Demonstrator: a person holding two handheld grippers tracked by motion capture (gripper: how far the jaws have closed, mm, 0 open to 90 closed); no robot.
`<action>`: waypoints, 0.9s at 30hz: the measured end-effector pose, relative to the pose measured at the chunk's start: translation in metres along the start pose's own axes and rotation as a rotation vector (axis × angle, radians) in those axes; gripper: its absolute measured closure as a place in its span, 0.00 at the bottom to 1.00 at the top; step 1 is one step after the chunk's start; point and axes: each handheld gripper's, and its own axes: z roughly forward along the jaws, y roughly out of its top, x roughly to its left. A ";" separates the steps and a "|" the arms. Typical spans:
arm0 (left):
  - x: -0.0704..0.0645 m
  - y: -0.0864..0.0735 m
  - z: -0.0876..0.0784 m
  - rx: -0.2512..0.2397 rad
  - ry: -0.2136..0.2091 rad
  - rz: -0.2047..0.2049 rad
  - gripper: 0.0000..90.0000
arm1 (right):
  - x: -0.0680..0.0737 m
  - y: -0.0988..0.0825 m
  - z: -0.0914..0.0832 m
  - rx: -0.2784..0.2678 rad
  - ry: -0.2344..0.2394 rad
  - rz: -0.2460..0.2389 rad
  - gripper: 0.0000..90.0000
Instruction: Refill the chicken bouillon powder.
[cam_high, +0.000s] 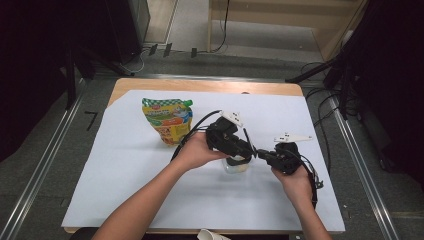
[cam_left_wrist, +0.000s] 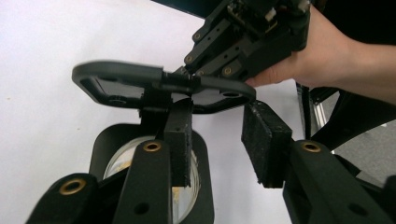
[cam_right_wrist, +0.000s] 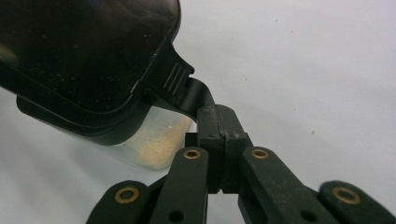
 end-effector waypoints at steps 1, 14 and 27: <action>0.000 0.001 0.001 0.001 -0.001 -0.003 0.74 | 0.000 0.000 0.000 0.001 0.001 0.001 1.00; 0.005 0.009 0.013 0.013 -0.047 -0.036 0.80 | 0.001 -0.001 -0.001 0.006 0.011 0.005 1.00; 0.006 -0.010 -0.024 -0.010 -0.011 -0.069 0.68 | 0.021 -0.012 -0.025 -0.005 0.073 -0.028 0.98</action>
